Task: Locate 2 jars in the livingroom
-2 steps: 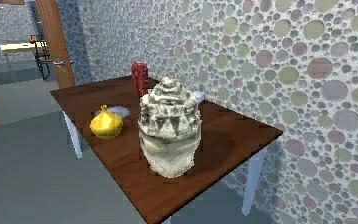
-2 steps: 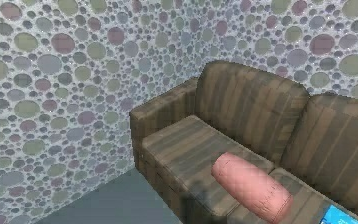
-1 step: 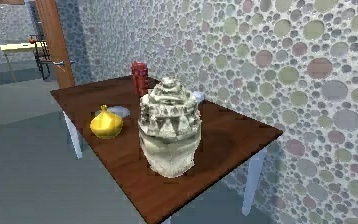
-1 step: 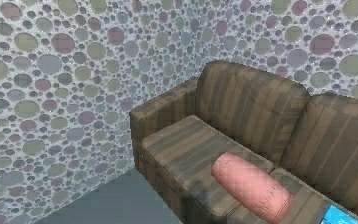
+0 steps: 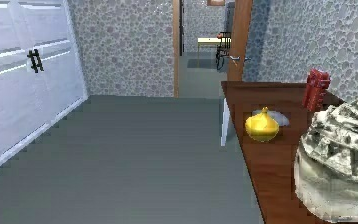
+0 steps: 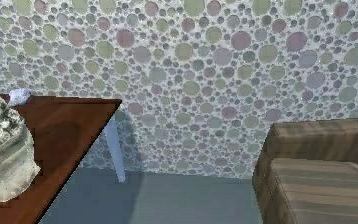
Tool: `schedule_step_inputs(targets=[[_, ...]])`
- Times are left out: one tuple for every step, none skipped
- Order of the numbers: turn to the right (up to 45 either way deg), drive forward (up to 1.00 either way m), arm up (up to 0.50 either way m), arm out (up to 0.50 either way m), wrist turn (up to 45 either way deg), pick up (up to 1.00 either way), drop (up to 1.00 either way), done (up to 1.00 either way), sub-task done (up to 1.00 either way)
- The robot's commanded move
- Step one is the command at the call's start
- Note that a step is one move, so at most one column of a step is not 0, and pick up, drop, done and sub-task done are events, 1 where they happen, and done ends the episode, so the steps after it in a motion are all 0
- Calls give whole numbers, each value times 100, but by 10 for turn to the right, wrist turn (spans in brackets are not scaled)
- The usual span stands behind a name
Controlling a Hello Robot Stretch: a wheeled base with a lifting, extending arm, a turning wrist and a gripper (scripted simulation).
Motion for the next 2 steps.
schedule_step_inputs(targets=[[-180, 0, 0, 0, 0, 0, 0, 0, 0], [0, 10, 0, 0, 0, 0, 0, 0, 0]])
